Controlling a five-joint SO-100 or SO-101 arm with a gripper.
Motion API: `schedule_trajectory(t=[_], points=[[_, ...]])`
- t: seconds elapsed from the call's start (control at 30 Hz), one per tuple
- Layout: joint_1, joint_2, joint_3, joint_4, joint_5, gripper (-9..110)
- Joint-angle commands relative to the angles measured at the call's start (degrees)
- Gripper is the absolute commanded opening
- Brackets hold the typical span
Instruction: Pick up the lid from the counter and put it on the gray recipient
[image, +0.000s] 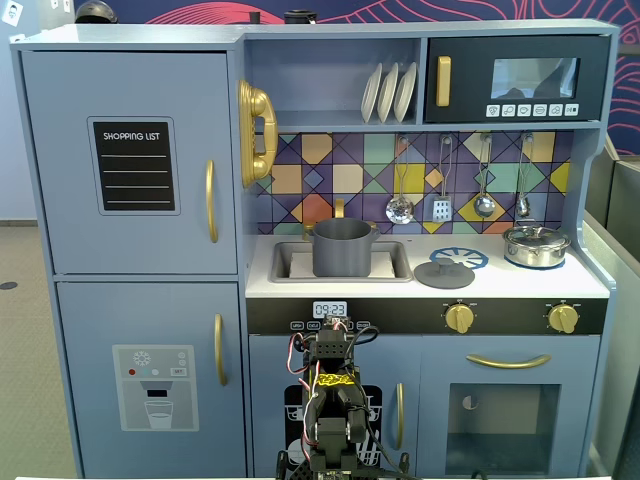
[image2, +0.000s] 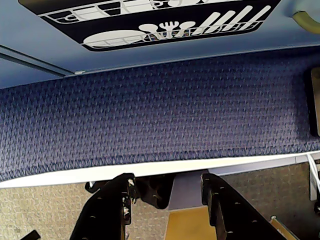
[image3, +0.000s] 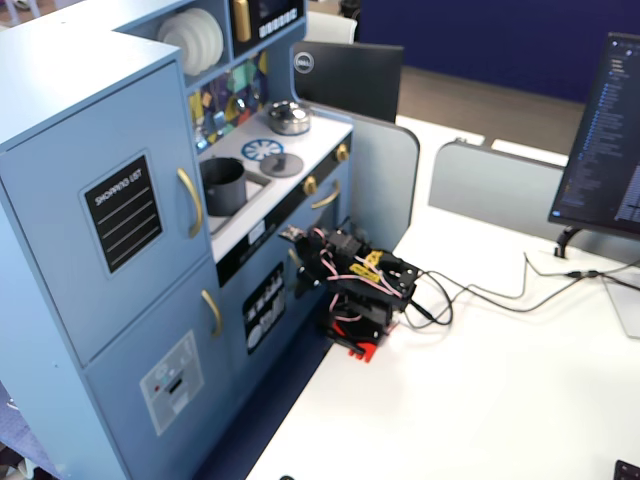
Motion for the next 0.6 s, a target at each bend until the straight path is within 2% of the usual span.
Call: schedule_trajectory(t=[0.0,0.57], points=[[4.6,-0.3,0.1,10.5,-0.4,0],[5.1,-0.4,-0.9,7.8,-0.8,0]])
